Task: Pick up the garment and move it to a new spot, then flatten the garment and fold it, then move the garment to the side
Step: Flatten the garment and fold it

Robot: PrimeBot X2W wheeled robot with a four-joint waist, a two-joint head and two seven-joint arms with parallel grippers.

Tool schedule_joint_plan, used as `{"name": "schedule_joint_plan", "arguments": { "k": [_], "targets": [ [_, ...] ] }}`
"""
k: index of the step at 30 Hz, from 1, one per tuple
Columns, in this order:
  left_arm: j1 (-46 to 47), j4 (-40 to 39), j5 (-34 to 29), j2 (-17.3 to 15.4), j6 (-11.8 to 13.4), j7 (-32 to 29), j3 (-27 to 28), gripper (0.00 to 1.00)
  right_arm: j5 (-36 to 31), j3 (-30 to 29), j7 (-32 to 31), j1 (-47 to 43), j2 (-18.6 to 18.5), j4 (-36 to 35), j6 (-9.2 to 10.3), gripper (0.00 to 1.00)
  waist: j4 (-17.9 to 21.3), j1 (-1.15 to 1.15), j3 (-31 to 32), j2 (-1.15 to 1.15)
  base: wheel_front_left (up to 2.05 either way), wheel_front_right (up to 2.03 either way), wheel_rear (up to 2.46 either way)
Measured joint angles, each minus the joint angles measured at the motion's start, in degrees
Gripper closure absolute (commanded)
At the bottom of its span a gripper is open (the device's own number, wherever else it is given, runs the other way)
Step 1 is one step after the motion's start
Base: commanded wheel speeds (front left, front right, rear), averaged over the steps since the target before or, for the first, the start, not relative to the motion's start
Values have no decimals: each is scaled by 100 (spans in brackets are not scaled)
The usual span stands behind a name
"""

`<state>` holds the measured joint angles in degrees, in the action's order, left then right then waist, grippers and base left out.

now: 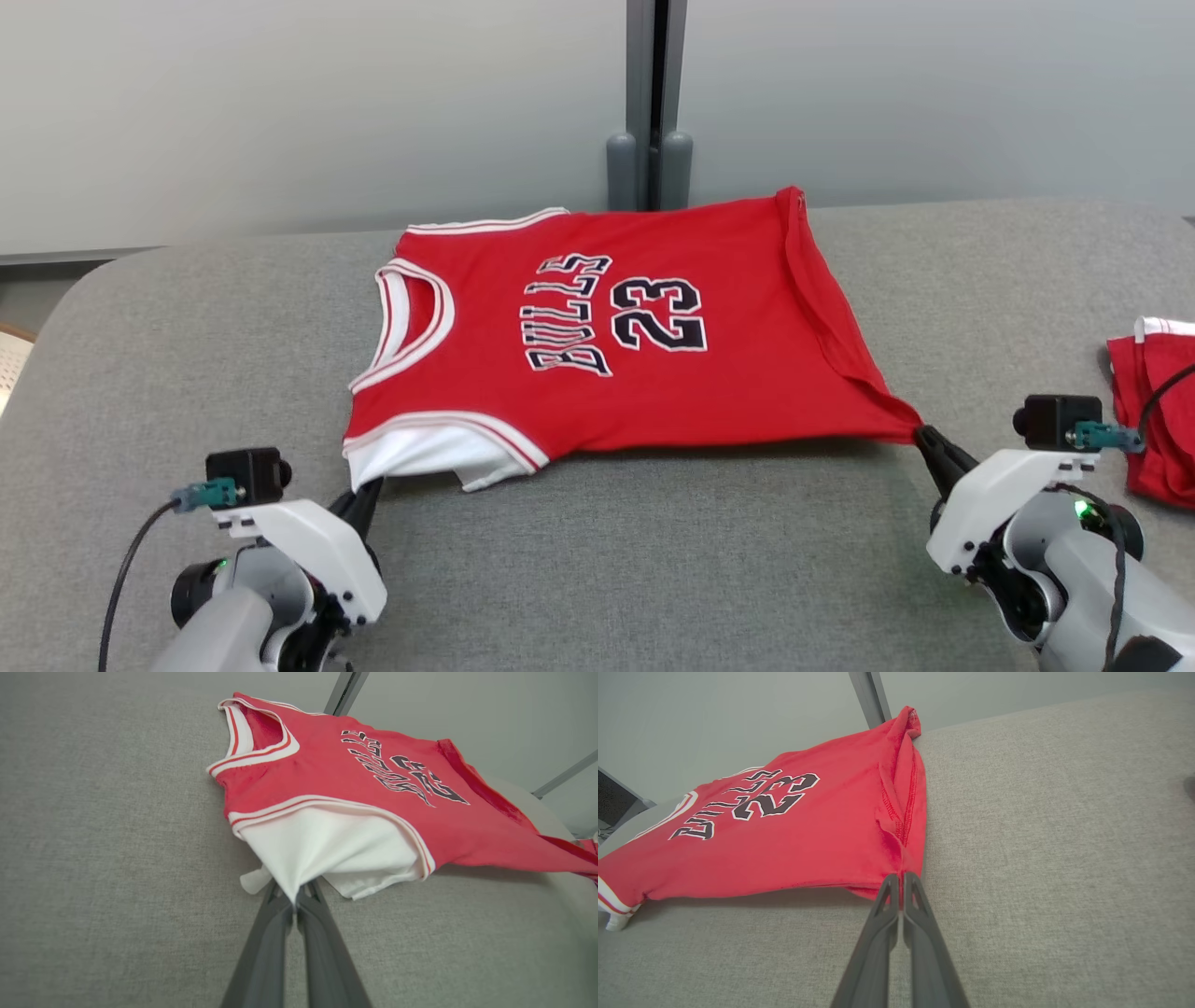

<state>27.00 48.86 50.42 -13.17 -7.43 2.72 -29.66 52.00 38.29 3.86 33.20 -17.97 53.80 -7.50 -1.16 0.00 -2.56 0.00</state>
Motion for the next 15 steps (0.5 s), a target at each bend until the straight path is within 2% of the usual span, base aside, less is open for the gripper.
{"name": "schedule_joint_plan", "arguments": {
  "k": [7, 15],
  "targets": [
    [-714, -734, 337, -341, -1, -645, -427, 100, 350, 285, -423, -357, -375, -179, 0, 100, -151, 0, 381, 0, 0, 0, 0],
    [-1152, -1547, 780, -750, -1, -1314, -602, 100, 757, 670, -1195, -758, -865, -637, 0, 100, -233, 0, 591, 0, 0, 0, 0]
  ]
}}
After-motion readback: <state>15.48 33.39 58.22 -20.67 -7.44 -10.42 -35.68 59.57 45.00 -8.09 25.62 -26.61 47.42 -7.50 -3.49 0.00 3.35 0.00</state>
